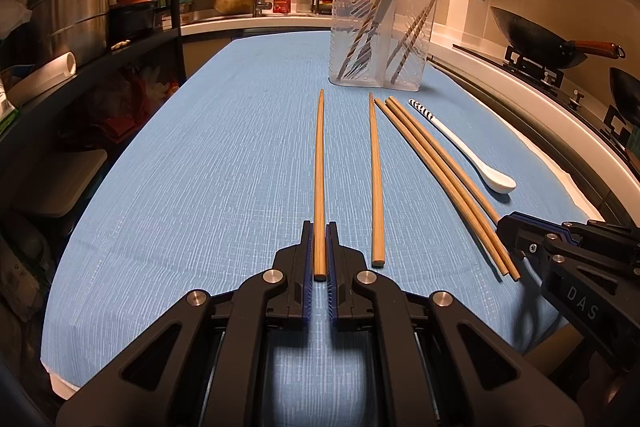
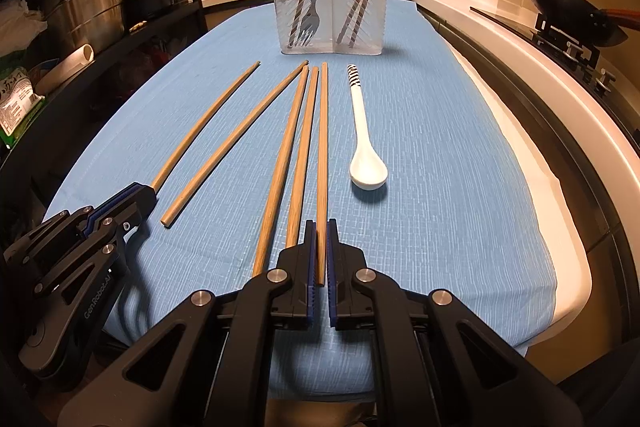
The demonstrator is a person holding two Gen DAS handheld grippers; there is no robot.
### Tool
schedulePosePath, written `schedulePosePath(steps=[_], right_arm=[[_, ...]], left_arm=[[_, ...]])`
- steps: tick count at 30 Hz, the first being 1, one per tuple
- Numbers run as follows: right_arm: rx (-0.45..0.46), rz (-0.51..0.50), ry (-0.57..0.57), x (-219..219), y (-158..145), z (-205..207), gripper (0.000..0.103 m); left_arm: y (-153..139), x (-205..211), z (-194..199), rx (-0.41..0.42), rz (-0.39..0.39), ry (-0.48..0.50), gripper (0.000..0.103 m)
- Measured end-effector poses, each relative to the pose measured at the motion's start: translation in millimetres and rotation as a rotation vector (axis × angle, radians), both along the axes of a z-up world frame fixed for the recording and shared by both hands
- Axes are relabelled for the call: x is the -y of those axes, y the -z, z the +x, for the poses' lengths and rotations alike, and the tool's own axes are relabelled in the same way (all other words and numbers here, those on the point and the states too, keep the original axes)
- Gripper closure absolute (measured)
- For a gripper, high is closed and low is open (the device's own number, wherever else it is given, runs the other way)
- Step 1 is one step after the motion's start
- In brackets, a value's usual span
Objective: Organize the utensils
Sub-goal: 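Close the left tool on another wooden chopstick, then lift both held chopsticks and carry them over the clear holder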
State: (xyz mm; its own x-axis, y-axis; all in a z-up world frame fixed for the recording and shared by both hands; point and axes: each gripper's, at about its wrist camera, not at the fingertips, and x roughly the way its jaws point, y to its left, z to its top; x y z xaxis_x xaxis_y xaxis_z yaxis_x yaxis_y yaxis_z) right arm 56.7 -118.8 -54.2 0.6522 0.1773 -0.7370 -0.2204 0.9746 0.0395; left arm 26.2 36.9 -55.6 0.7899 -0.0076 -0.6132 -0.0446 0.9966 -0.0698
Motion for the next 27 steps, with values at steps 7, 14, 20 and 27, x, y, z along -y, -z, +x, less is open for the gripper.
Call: schedulePosePath(steps=[7,14,20,27], right_arm=[[0.003,-0.003,-0.005,-1.4,-0.2,-1.1,0.098],[0.012,0.007,-0.002,-0.8,-2.0,-1.8,0.098],[0.086,0.010,-0.019,-0.7,-16.4,-15.0,0.098],[0.177,0.010,-0.018,3.8,-42.1,-32.2,0.099]], left_arm=[[-0.1,1.4,0.0,0.001,-0.002,0.006,0.097],[-3.1,-0.5,-2.5,0.019,-0.014,0.016,0.097],[-17.2,2.8,-15.0,0.083,0.024,0.038,0.097],[-39.3,0.7,-30.7,0.137,0.019,0.039,0.097]])
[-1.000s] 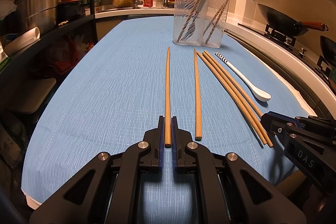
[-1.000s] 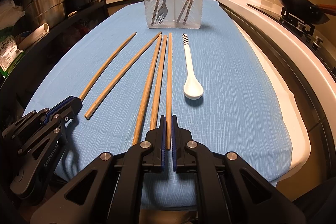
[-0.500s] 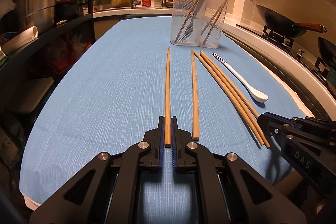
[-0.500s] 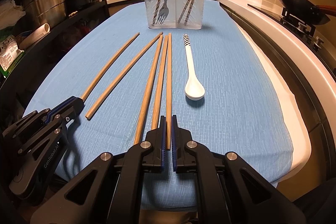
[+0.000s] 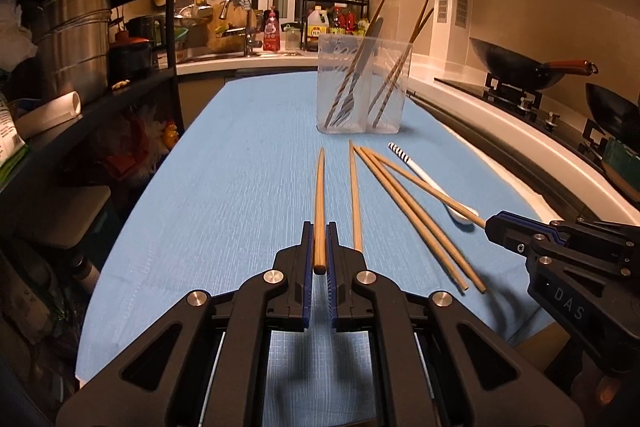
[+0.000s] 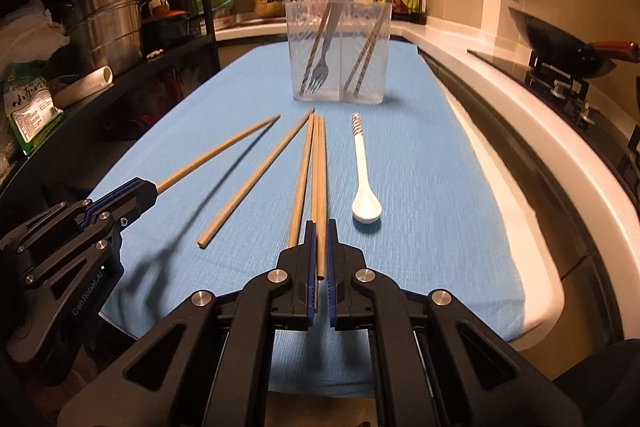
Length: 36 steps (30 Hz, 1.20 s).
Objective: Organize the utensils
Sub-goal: 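Lift both held chopsticks and carry them over the clear holder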
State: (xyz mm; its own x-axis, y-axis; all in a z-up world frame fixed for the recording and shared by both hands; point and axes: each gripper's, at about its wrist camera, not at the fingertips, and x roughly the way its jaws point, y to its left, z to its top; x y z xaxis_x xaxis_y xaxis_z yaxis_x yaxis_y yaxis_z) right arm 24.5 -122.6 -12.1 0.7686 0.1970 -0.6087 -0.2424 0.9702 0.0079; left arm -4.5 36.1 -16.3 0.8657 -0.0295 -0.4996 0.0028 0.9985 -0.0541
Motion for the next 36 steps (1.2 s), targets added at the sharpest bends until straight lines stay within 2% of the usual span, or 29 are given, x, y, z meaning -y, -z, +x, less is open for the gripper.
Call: schedulePosePath(steps=[9,19,23,30,36], right_arm=[[0.117,0.024,0.007,10.7,-57.3,-11.3,0.099],[0.207,0.059,0.000,13.9,-120.4,9.2,0.099],[0.215,0.072,-0.010,12.8,-138.1,26.0,0.099],[0.209,0.086,-0.029,10.2,-168.5,44.7,0.099],[0.132,0.054,-0.043,7.5,-186.8,61.3,0.099]], left_arm=[[-43.9,0.2,-10.1,0.075,-0.016,0.013,0.097],[-114.6,-11.4,13.4,0.173,-0.028,0.029,0.097],[-138.6,-15.5,29.5,0.182,-0.025,0.050,0.097],[-165.5,-22.4,58.9,0.118,-0.055,0.063,0.097],[-182.3,-23.6,70.0,0.118,-0.057,0.061,0.097]])
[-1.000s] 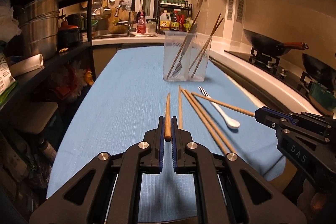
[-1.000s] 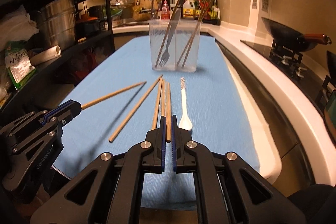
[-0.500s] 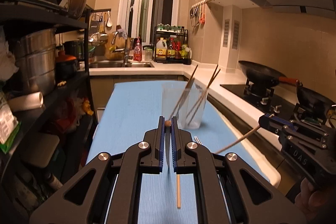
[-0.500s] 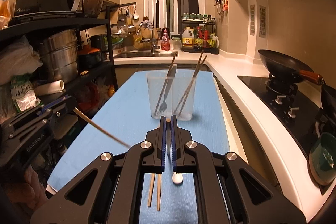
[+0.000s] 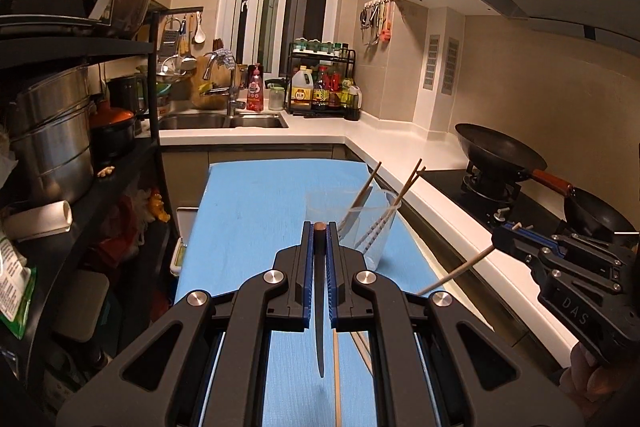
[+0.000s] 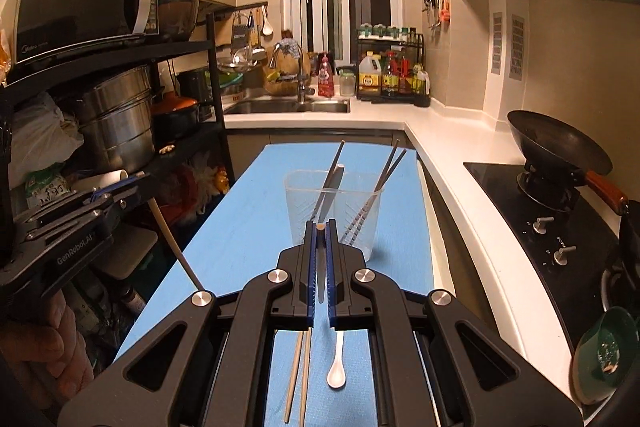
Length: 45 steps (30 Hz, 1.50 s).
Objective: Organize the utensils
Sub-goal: 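Lift both held chopsticks and carry them over the clear holder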
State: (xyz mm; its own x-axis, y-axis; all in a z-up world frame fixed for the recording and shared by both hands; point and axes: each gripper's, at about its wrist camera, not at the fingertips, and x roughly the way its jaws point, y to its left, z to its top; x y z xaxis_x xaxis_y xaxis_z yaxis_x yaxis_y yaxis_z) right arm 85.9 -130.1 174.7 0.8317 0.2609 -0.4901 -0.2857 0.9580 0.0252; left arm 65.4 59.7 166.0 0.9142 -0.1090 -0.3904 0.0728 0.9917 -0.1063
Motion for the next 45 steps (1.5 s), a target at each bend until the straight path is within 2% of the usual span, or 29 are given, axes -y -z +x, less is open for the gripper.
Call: schedulePosePath(steps=[8,17,25,30,33,35,42,45], right_arm=[[-0.044,0.021,-0.009,3.8,-31.1,20.6,0.099],[0.016,0.018,0.004,13.2,-84.2,55.1,0.099],[0.055,-0.012,0.003,8.2,-111.3,103.6,0.099],[0.043,-0.019,0.011,5.2,-104.0,133.3,0.099],[0.018,-0.017,0.016,4.8,-89.8,151.9,0.099],[0.000,-0.015,0.015,4.1,-79.1,161.3,0.099],[-0.063,-0.007,0.015,3.1,-42.4,181.8,0.098],[-0.081,0.008,0.022,6.1,-35.5,182.4,0.089]], left_arm=[[-14.3,-2.8,20.2,-0.007,-0.022,0.019,0.097],[-31.9,-1.8,51.3,0.009,-0.033,0.049,0.097],[-73.9,1.4,103.7,0.075,-0.018,0.042,0.097],[-103.0,7.8,133.7,0.139,-0.002,0.046,0.097],[-104.6,11.2,153.2,0.140,0.000,0.046,0.097],[-98.2,14.1,164.5,0.129,0.006,0.048,0.097],[-48.9,27.7,194.1,0.047,0.054,0.066,0.097],[-31.8,32.8,202.8,-0.019,0.050,0.090,0.095]])
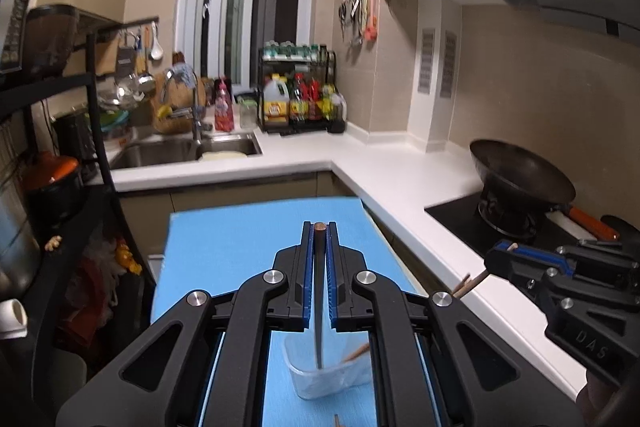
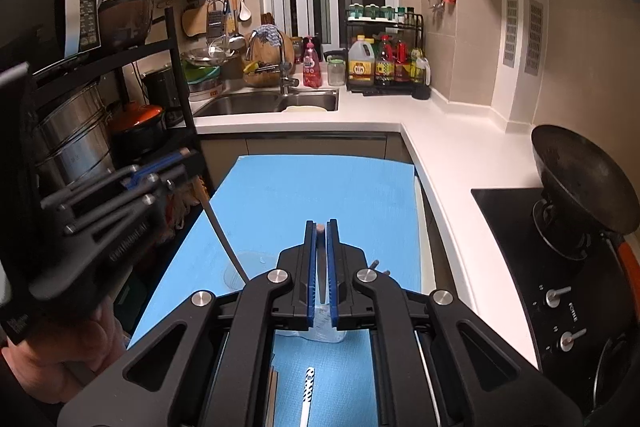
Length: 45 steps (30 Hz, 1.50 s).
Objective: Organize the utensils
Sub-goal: 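Lift both held chopsticks and carry them over the clear holder, then open both tools to drop the chopsticks into the holder, then grasp a wooden chopstick with the left tool while the right tool grasps the white spoon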
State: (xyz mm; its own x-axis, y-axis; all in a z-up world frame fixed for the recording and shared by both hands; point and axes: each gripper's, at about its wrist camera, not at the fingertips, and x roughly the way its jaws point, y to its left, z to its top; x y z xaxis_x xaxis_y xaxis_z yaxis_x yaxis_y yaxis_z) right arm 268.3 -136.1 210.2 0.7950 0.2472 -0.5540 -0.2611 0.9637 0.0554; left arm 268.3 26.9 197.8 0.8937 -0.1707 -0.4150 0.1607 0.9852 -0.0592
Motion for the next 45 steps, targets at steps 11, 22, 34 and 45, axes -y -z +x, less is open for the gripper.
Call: schedulePosePath(steps=[11,22,34,45], right_arm=[[0.111,0.043,0.017,19.4,-13.7,-64.0,0.066],[0.141,0.159,0.039,42.8,28.4,-156.6,0.094],[-0.029,0.237,0.105,44.8,155.6,-189.7,0.094],[-0.266,0.290,0.152,27.8,249.6,-158.8,0.080]], left_arm=[[-6.6,-13.0,-58.7,0.055,-0.059,-0.003,0.068],[64.4,-28.5,-155.5,-0.024,-0.084,-0.022,0.095],[173.8,-26.5,-215.8,-0.175,-0.133,-0.086,0.096],[238.9,-13.9,-216.6,-0.258,-0.154,-0.069,0.095]])
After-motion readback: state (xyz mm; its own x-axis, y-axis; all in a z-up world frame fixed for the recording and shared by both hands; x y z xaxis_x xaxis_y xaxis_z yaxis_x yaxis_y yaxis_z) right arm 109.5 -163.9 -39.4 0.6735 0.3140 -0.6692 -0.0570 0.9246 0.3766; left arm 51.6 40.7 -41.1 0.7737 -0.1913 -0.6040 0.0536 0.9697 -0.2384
